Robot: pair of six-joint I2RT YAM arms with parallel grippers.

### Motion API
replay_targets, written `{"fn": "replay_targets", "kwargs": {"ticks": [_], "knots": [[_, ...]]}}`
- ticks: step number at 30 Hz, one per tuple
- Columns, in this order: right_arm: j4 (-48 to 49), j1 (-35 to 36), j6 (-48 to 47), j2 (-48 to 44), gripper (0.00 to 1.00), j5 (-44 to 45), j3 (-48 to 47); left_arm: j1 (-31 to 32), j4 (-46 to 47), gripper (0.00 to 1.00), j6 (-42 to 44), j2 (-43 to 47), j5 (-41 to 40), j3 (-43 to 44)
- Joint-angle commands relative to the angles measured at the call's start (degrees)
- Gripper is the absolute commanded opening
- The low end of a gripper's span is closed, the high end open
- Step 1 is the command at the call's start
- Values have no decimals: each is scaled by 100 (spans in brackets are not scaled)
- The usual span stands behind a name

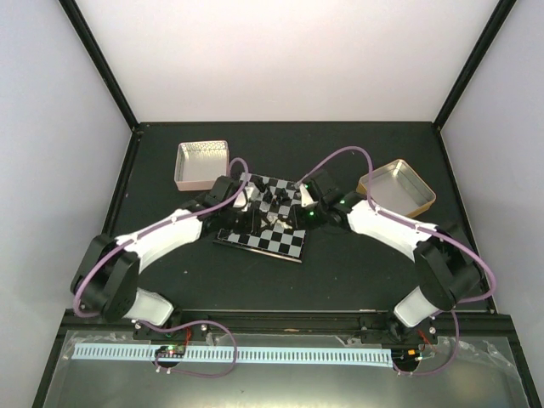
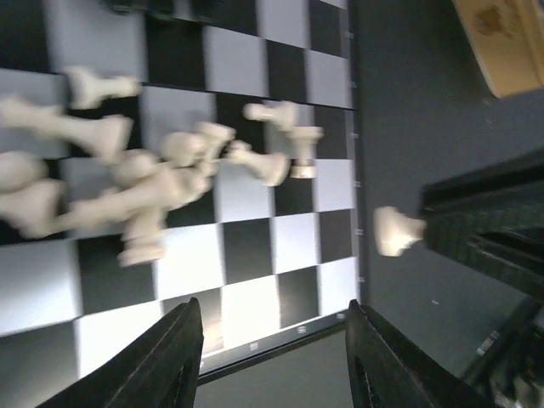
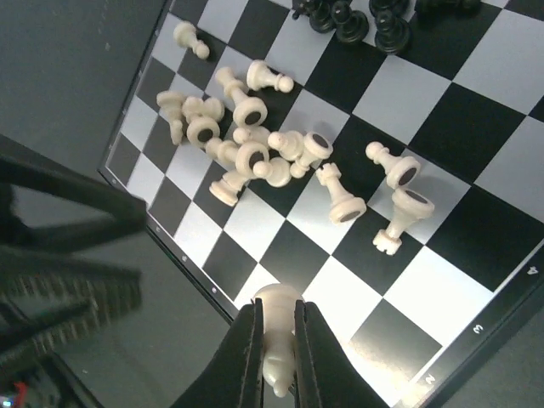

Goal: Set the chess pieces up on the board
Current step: Place the chess piece on the chessboard.

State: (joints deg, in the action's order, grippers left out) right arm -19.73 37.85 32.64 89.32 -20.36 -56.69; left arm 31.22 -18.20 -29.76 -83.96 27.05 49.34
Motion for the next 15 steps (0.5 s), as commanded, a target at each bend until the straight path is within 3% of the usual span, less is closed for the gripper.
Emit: {"fn": "replay_targets", "kwargs": {"ticks": [1, 8, 15], "knots": [[-1102, 441, -700, 222, 1, 1119, -693, -1, -248, 50, -462, 794, -1761, -327], [-1944, 1293, -993, 1071, 1, 2047, -1570, -10, -99, 53, -940, 2187, -3207, -767], [-2477, 1704, -946, 1836, 1, 2463, -2233, -24, 196, 61, -1037, 3316, -3966, -1210]]}}
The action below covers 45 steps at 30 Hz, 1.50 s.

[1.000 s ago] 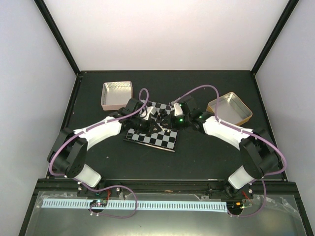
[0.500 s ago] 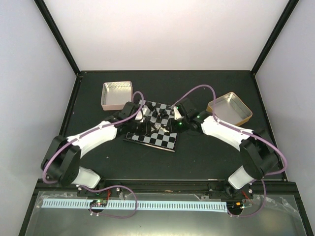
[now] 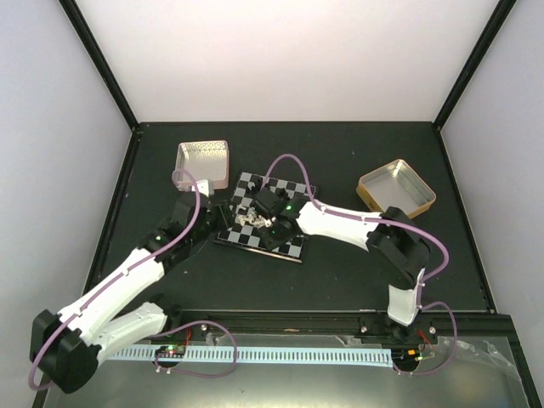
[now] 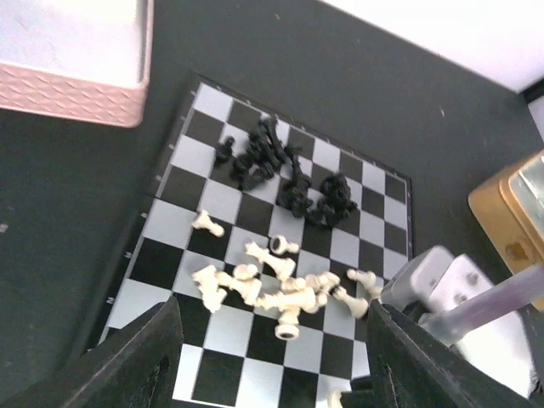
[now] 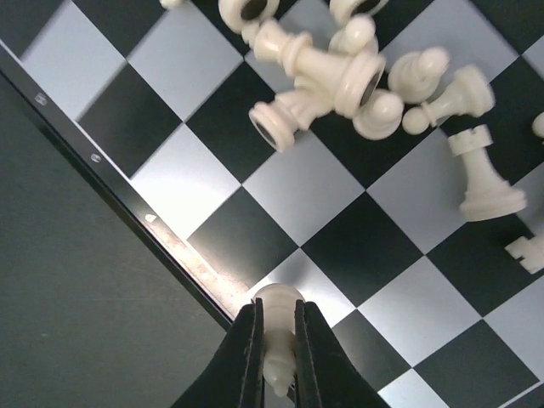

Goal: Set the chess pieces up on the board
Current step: Place the chess piece on the chessboard.

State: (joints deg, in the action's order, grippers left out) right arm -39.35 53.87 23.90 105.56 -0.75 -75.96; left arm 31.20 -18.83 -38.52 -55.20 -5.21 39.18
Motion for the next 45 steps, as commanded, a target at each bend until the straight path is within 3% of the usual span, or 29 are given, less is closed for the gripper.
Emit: {"fn": "replay_targets", "kwargs": {"ticks": [1, 23, 33, 45], "knots": [[-561, 126, -50, 278, 1, 555, -372, -26, 327, 62, -163, 538, -804, -265], [-622, 183, 10, 588, 3, 150, -536, -32, 543, 67, -117, 888, -959, -438], [-453, 179, 301, 233, 30, 540, -498, -29, 630, 71, -47, 854, -664, -381], [374, -384, 1038, -1056, 31, 901, 609, -34, 746, 76, 57, 800, -319, -306]]}}
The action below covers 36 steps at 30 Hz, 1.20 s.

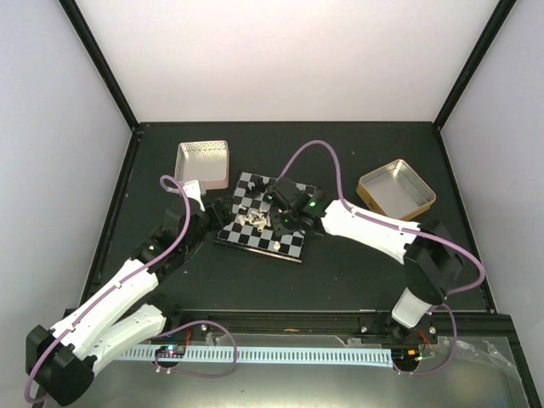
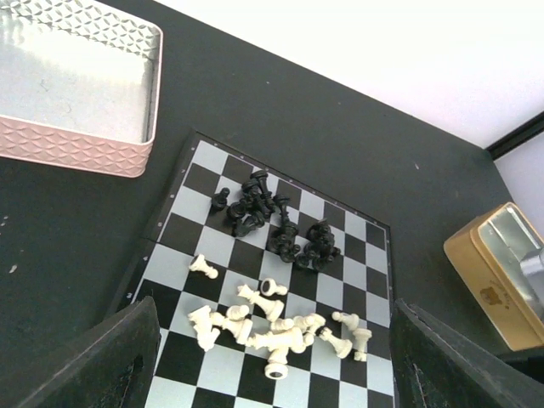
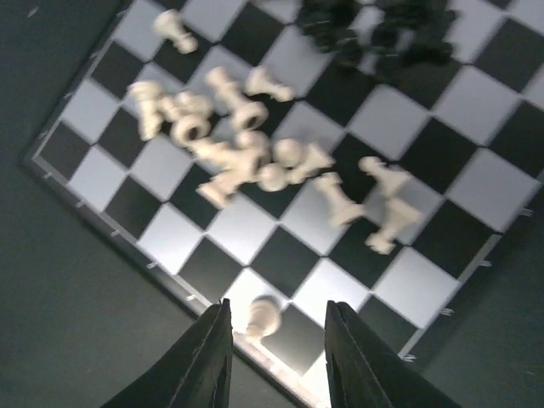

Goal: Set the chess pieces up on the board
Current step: Place the chess piece on the chessboard.

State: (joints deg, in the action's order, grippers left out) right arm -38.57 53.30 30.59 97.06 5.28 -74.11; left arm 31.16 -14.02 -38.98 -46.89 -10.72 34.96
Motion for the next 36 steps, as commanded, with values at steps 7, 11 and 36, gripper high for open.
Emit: {"fn": "replay_targets", "kwargs": {"ticks": [7, 11, 36], "knots": [[-18, -361, -43, 242, 13, -296, 446, -27, 259, 75, 93, -232, 450, 196], [-80, -361, -222, 463, 9, -715, 445, -22, 192, 75, 90, -306, 472, 255], [-186, -354, -475, 1201, 6, -1609, 72, -22, 164, 75, 136, -364, 387, 257]]}}
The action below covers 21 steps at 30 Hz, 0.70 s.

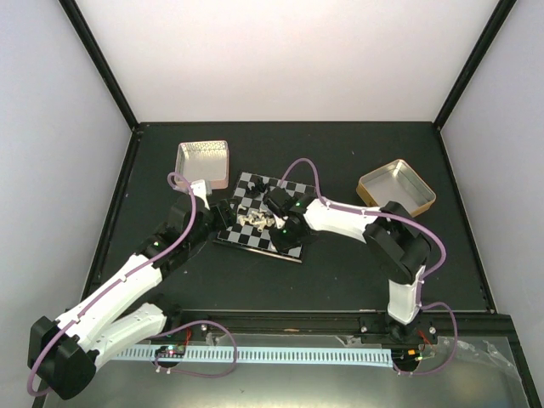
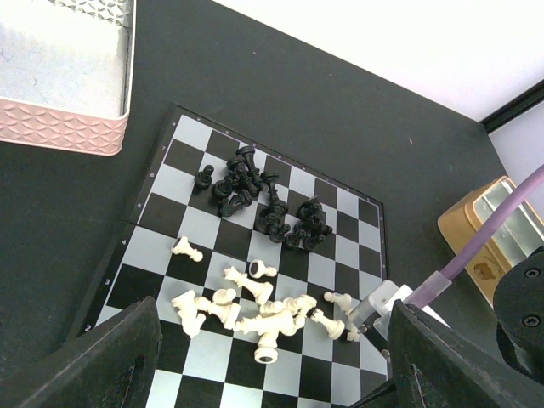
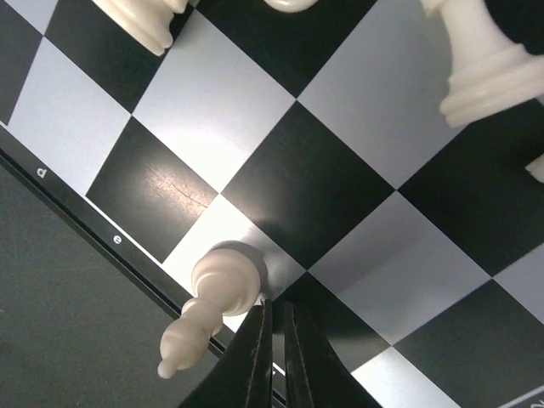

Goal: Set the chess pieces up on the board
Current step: Place the chess piece on the chessboard, then pick up the chess piece from the chessboard.

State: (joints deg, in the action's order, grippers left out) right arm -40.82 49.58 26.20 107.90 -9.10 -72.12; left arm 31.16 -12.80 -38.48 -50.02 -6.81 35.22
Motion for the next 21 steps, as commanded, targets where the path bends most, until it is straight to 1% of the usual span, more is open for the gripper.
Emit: {"fn": "replay_targets", "kwargs": {"ticks": [1, 5, 10, 15, 21], "knots": [[39, 24, -36, 118, 7, -171, -119, -22, 33, 75, 83, -51, -8, 231], [-1, 17, -46, 73, 7, -88, -110, -26, 39, 75, 77, -59, -5, 226], [-91, -35, 104, -313, 8, 646, -51, -23, 14, 75, 94, -40, 0, 232], [238, -331, 429, -782, 21, 1038, 276, -22, 14, 75, 112, -25, 28, 239], [598, -740, 865, -844, 35, 1096, 442, -27, 6, 75, 130, -14, 74, 235]]}}
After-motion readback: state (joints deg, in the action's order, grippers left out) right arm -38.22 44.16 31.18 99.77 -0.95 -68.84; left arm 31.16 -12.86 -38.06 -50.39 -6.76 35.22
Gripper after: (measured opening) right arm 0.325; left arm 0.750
